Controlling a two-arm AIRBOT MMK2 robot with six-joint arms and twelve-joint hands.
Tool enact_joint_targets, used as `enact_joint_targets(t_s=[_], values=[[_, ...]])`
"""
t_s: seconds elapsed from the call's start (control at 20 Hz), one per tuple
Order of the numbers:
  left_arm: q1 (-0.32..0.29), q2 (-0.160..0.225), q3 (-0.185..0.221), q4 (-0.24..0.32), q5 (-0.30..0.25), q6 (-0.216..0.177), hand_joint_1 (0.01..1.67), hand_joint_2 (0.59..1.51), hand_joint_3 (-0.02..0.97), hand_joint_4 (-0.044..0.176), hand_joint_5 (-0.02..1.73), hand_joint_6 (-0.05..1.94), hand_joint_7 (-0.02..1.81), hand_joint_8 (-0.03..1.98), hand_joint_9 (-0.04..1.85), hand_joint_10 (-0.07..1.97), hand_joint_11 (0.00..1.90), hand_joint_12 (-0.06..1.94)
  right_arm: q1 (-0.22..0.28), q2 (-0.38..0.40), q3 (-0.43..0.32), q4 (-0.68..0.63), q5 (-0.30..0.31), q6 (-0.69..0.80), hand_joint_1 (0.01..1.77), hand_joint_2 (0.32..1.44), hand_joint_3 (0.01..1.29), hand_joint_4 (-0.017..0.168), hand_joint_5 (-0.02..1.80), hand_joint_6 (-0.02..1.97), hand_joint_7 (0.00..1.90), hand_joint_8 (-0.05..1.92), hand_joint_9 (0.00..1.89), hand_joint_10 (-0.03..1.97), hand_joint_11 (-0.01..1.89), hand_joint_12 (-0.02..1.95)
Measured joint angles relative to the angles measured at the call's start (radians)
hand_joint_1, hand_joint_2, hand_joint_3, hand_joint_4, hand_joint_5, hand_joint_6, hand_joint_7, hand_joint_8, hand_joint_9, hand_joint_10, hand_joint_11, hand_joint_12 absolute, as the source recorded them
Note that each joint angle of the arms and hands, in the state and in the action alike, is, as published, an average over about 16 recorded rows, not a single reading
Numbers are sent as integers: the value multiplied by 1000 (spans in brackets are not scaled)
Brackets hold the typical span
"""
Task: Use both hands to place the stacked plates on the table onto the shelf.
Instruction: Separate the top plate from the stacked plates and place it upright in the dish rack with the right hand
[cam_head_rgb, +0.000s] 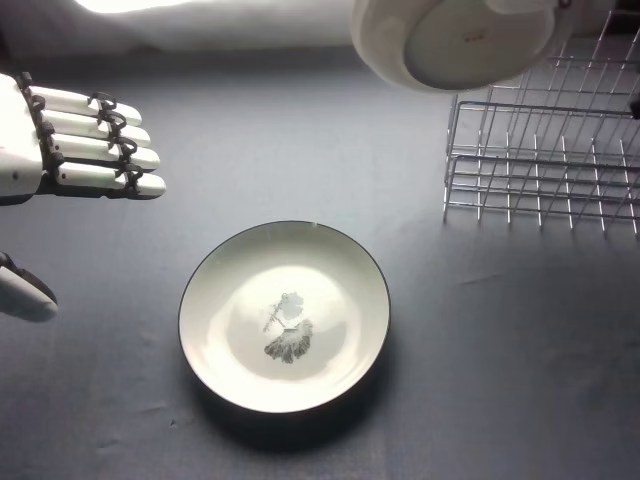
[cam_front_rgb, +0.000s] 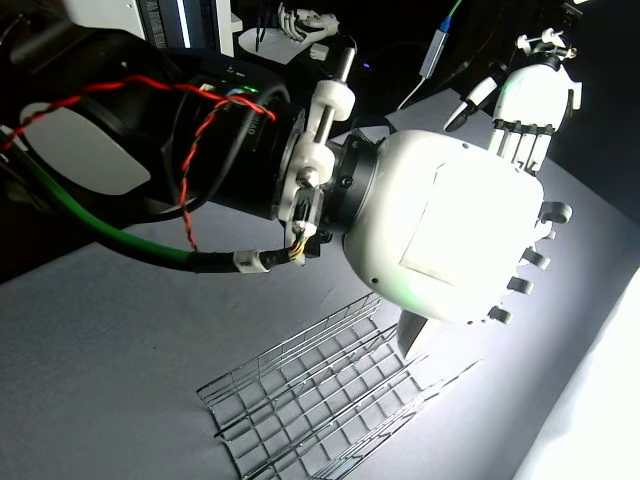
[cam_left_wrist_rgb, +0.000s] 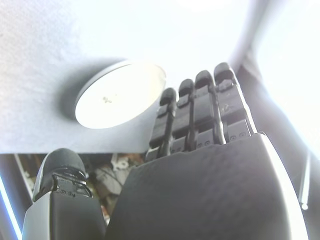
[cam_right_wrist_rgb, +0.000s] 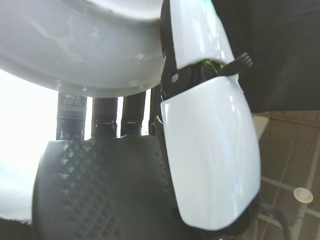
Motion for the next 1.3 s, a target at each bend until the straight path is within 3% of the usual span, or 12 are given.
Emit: enact_joint_targets(t_s=[0.5, 1.15, 1.3], values=[[3, -3, -26, 20, 16, -1, 14, 1038, 20, 6, 53, 20, 32, 13, 20, 9, 13, 11, -43, 69, 11, -41, -33, -8, 1371, 987, 10, -8, 880, 1002, 1059, 804, 1064, 976, 1009, 1205], [60, -17, -83, 47, 19, -27, 14, 1039, 21, 6, 57, 19, 36, 13, 22, 9, 17, 12, -212, 104, 48, -100, 12, -11, 1352, 1025, 14, -8, 865, 1014, 1027, 863, 1025, 977, 933, 1228], [82, -23, -95, 46, 23, -37, 14, 1041, 21, 6, 58, 19, 37, 13, 22, 10, 18, 12, -242, 106, 51, -116, 32, -11, 1321, 1049, 15, -8, 843, 977, 983, 766, 980, 917, 848, 1253]])
